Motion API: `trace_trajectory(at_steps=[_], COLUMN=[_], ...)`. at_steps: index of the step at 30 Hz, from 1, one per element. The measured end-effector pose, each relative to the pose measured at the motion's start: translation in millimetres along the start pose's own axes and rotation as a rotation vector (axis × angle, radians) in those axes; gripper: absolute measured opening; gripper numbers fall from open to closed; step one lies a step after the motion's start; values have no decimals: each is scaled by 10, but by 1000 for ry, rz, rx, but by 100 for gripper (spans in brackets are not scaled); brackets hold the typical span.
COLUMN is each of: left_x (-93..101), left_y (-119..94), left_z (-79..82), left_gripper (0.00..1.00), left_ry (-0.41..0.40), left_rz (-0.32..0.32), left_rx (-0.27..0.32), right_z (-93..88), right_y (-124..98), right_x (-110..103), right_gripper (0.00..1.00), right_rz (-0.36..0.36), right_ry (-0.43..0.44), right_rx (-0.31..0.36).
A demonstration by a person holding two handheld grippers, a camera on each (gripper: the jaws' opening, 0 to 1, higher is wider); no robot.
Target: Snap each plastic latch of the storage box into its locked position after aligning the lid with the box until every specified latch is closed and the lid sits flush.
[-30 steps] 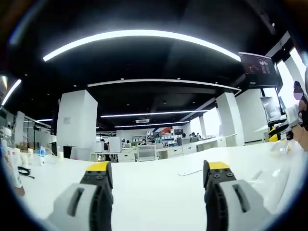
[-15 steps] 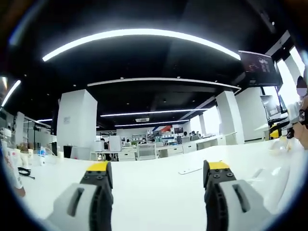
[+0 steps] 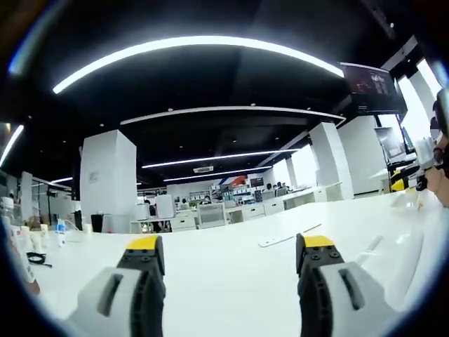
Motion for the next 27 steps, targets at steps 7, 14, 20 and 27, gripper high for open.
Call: trace_trajectory(at_steps=[7,14,20,27], left_x=[-8,7,5,27], left_y=[-6,3,-2,2], left_z=[7,4,14,7], left_gripper=[77,77,77,77], left_ry=[2,8,8,11], left_rz=[10,3,4,-3], left_rx=[3,0,7,4], right_z=[-7,-15,-27,-35], right_y=[2,5,11,13], right_x=[4,1,-8,-10], right_gripper=[30,30,30,30], right_rz=[2,5,10,11], right_ry=[-1,-1,-3,-4], right_rx=[-2,-3,-8,-10])
Point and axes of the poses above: the point that each gripper's makers call its tool centre point, and the gripper's own axes: y roughly forward along the fingers, x roughly to its right, z roughly out of its top, the point moved 10 cm from there along -y, roughly backward along the fingers, and after that the axes turned 10 degrees about x, right-handed, at the moved point
